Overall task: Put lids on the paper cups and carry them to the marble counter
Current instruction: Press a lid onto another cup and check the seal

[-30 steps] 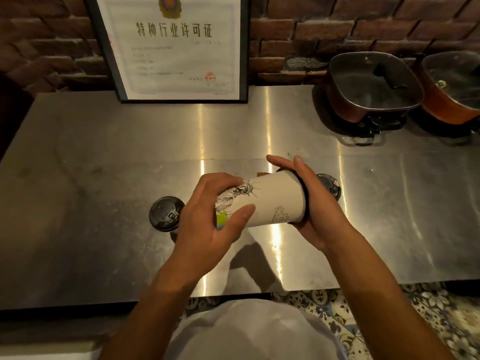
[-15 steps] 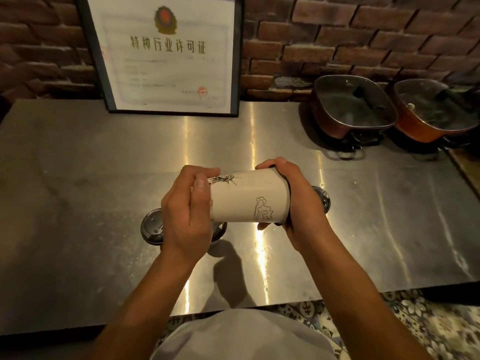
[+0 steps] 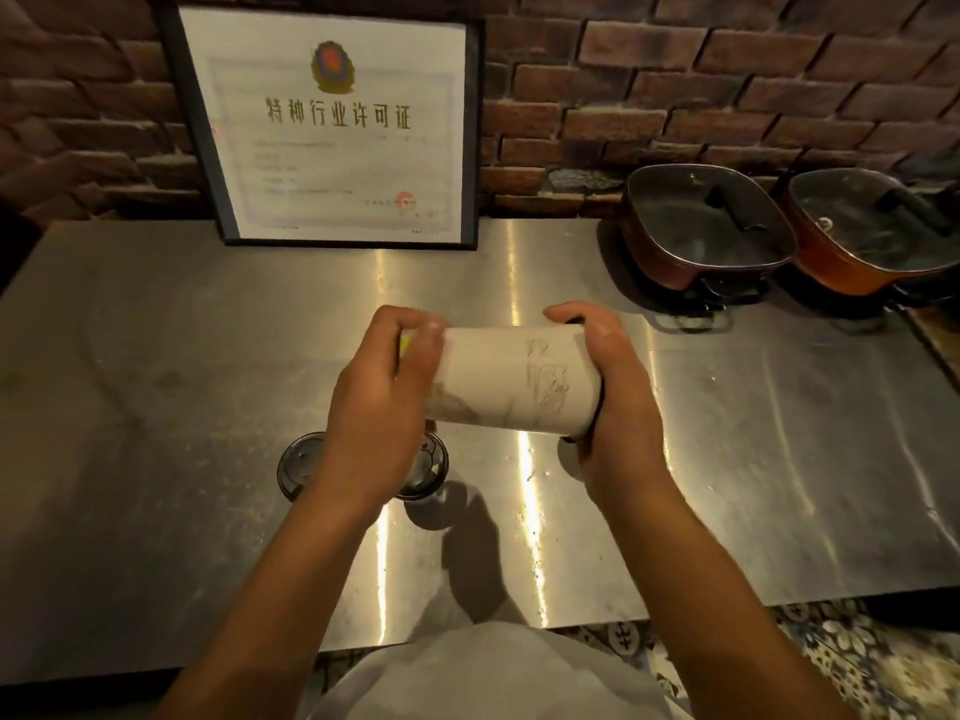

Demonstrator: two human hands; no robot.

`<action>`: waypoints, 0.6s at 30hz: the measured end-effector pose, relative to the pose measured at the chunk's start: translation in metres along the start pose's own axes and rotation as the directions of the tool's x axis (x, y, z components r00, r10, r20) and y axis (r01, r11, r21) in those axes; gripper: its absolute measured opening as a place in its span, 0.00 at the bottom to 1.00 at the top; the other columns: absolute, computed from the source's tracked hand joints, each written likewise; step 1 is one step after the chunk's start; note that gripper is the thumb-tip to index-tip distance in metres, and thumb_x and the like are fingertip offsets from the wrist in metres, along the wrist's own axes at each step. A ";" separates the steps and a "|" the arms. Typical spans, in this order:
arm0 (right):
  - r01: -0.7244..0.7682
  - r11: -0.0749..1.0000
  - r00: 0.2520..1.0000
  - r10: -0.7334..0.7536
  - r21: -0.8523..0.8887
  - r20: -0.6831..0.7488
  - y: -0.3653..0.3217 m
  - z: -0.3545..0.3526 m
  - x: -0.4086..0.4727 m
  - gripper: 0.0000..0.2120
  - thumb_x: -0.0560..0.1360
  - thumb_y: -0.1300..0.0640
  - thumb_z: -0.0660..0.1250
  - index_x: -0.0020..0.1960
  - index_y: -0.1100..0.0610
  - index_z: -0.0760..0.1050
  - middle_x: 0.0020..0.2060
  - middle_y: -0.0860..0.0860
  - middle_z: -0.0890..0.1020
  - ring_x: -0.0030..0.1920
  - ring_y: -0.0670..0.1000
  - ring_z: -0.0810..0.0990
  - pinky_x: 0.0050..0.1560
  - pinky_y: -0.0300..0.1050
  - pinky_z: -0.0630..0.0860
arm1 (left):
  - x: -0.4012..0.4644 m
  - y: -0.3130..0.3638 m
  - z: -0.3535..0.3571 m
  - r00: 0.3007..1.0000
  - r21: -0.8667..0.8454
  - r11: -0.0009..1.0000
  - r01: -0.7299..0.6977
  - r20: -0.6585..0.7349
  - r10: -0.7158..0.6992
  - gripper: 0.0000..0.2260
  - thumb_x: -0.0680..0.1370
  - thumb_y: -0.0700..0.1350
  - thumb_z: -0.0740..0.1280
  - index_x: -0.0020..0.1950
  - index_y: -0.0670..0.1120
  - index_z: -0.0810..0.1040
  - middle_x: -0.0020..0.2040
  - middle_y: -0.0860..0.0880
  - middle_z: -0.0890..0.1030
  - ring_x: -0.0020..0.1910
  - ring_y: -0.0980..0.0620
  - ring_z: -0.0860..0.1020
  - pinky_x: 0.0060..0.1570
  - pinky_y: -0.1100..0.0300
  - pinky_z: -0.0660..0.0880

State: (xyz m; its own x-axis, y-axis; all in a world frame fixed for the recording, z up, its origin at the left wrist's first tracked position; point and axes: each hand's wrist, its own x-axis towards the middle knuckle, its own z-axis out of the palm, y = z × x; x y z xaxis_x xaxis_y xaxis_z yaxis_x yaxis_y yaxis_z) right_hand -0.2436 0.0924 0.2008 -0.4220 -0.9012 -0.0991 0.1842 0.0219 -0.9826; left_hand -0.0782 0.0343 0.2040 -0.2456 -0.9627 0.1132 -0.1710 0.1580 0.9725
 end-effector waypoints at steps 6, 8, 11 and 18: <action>-0.526 0.842 0.847 0.506 0.123 0.161 -0.004 -0.006 0.003 0.19 0.79 0.40 0.61 0.52 0.55 0.80 0.42 0.57 0.83 0.43 0.61 0.83 0.28 0.43 0.75 | -0.014 -0.016 0.000 0.892 0.301 0.844 -0.445 0.066 0.447 0.12 0.80 0.56 0.63 0.59 0.51 0.75 0.53 0.52 0.79 0.49 0.56 0.81 0.38 0.70 0.78; -0.517 0.844 0.853 0.496 0.144 0.162 -0.001 0.000 -0.001 0.18 0.79 0.41 0.62 0.50 0.55 0.80 0.42 0.57 0.84 0.40 0.60 0.84 0.28 0.43 0.74 | -0.017 -0.016 -0.001 0.886 0.352 0.830 -0.432 -0.007 0.464 0.14 0.82 0.56 0.61 0.54 0.46 0.78 0.49 0.50 0.80 0.45 0.54 0.81 0.35 0.69 0.77; -0.243 0.962 0.969 0.234 0.126 0.078 0.010 0.008 -0.011 0.17 0.77 0.41 0.62 0.50 0.53 0.80 0.44 0.57 0.84 0.41 0.61 0.85 0.33 0.49 0.75 | -0.017 -0.014 -0.008 0.899 0.290 0.874 -0.390 -0.085 0.430 0.09 0.82 0.53 0.59 0.52 0.52 0.77 0.47 0.53 0.80 0.44 0.52 0.82 0.32 0.58 0.79; 0.485 0.839 0.873 -0.480 -0.245 0.084 0.038 0.018 -0.024 0.15 0.77 0.48 0.61 0.62 0.47 0.73 0.56 0.53 0.79 0.55 0.61 0.81 0.42 0.62 0.82 | -0.008 -0.006 -0.017 0.986 -0.150 0.975 0.163 -0.020 -0.168 0.14 0.85 0.42 0.56 0.44 0.43 0.77 0.35 0.53 0.81 0.33 0.56 0.82 0.23 0.69 0.68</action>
State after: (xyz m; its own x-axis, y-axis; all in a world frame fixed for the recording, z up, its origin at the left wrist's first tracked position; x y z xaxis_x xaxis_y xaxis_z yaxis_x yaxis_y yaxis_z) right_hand -0.2105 0.1073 0.1684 -0.3818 -0.8338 0.3987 -0.2678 -0.3131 -0.9112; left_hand -0.0586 0.0368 0.2006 -0.1943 -0.9798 -0.0477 -0.0642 -0.0358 0.9973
